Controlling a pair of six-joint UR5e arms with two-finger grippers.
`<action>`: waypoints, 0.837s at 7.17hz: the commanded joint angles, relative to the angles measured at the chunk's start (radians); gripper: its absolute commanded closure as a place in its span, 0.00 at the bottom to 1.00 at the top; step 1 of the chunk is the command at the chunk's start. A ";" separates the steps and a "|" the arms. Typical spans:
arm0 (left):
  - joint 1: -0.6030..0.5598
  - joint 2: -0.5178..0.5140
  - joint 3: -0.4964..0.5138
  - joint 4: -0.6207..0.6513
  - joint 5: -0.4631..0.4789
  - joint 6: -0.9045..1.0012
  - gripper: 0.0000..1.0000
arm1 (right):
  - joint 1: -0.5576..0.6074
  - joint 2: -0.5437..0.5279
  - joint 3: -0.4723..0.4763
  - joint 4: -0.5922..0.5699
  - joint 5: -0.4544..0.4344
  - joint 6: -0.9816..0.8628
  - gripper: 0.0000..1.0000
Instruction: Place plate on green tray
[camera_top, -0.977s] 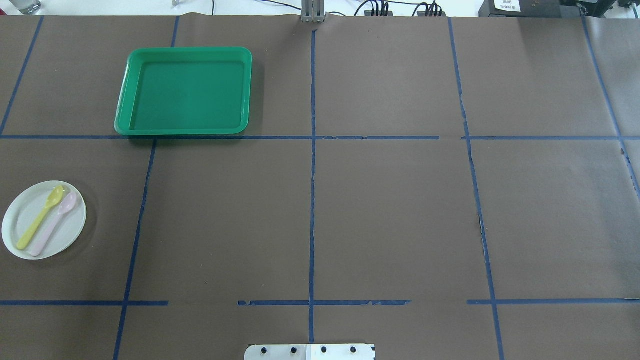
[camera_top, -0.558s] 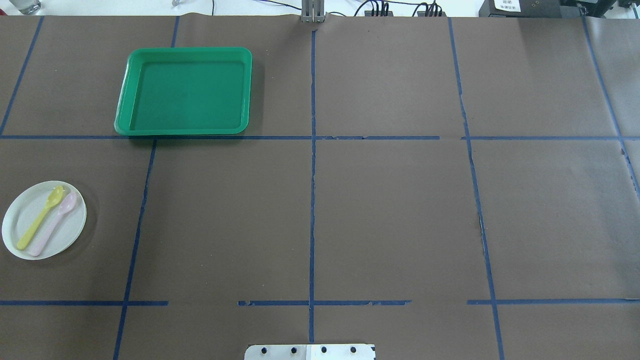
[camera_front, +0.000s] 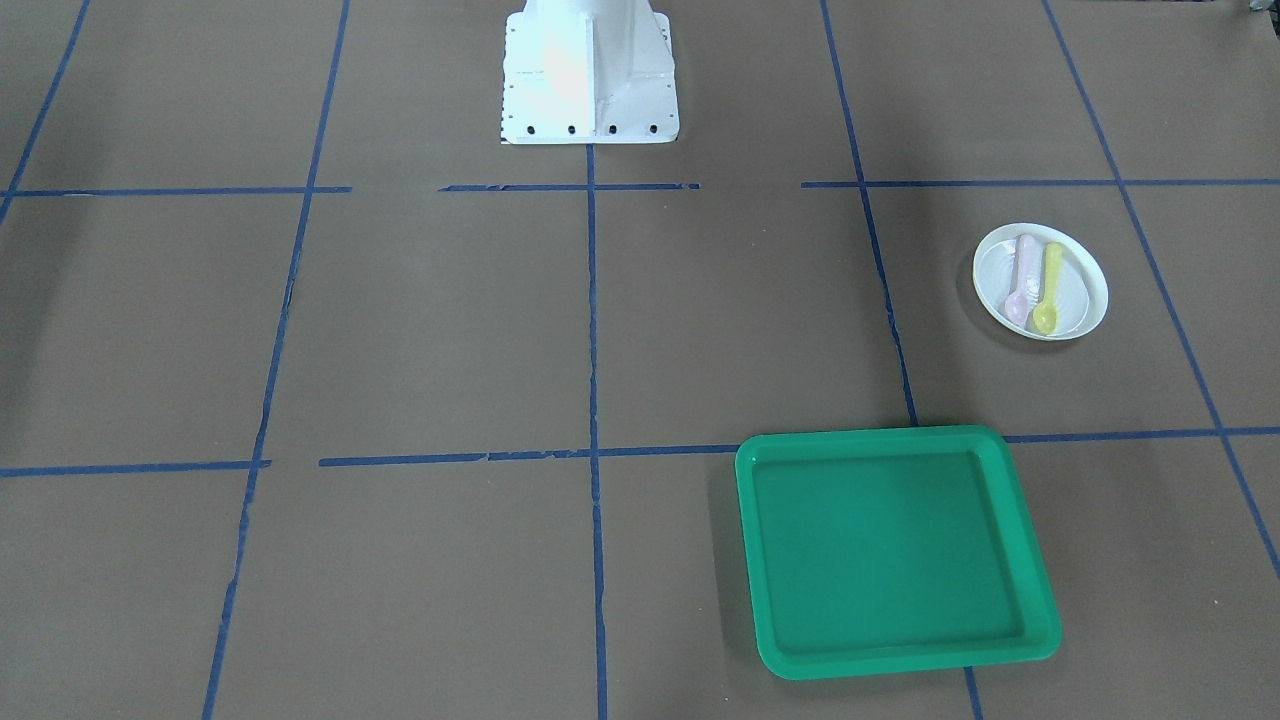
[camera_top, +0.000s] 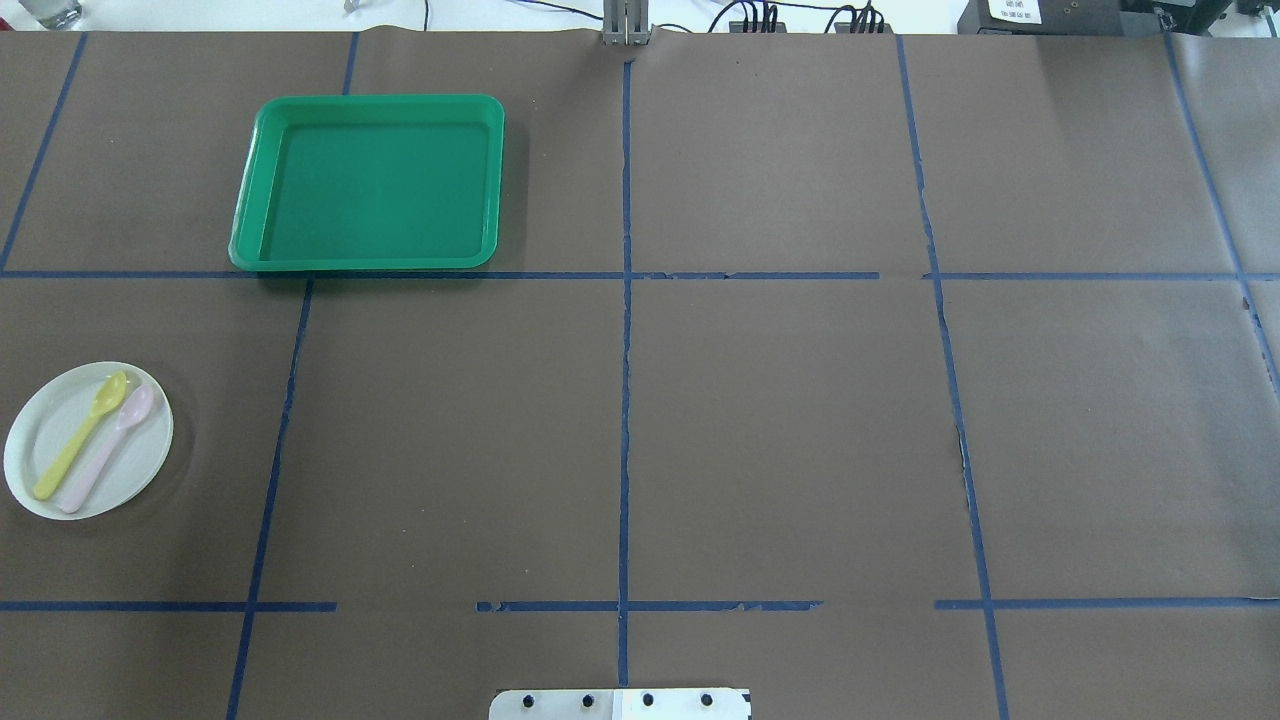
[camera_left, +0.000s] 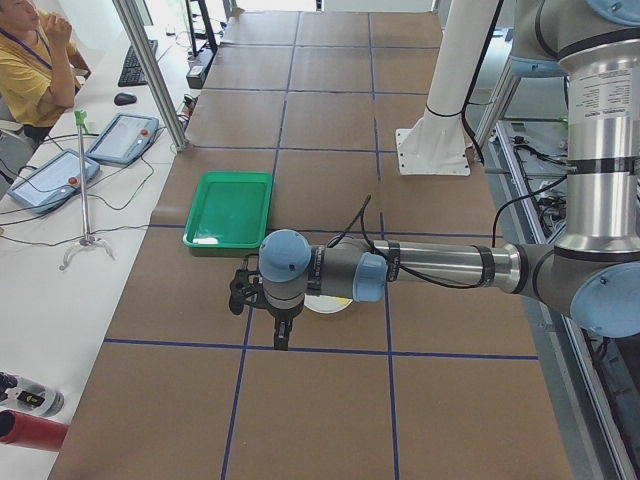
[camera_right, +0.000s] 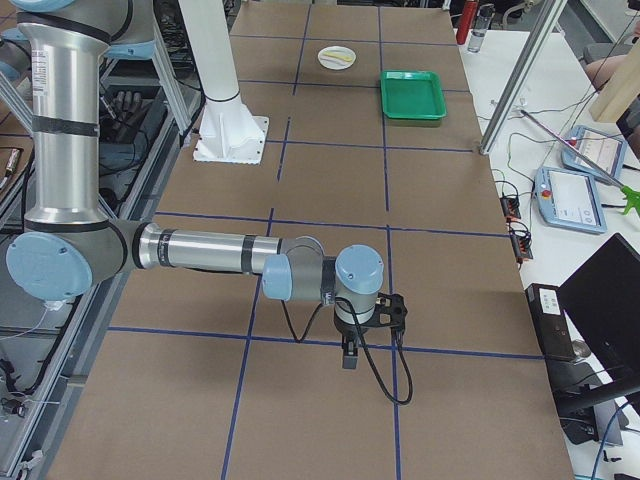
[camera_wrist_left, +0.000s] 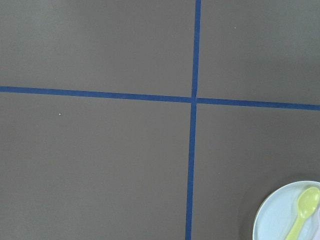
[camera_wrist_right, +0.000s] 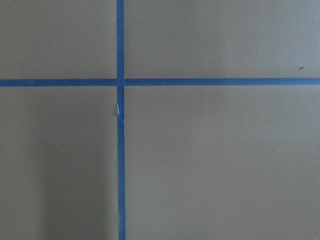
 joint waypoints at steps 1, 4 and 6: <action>0.143 0.001 0.026 -0.103 -0.001 -0.121 0.00 | 0.000 0.000 0.000 0.000 0.000 0.000 0.00; 0.349 0.001 0.113 -0.374 0.141 -0.406 0.00 | 0.000 0.000 0.000 0.000 0.000 -0.001 0.00; 0.372 0.000 0.166 -0.424 0.161 -0.452 0.00 | 0.000 0.000 0.000 0.000 0.000 0.000 0.00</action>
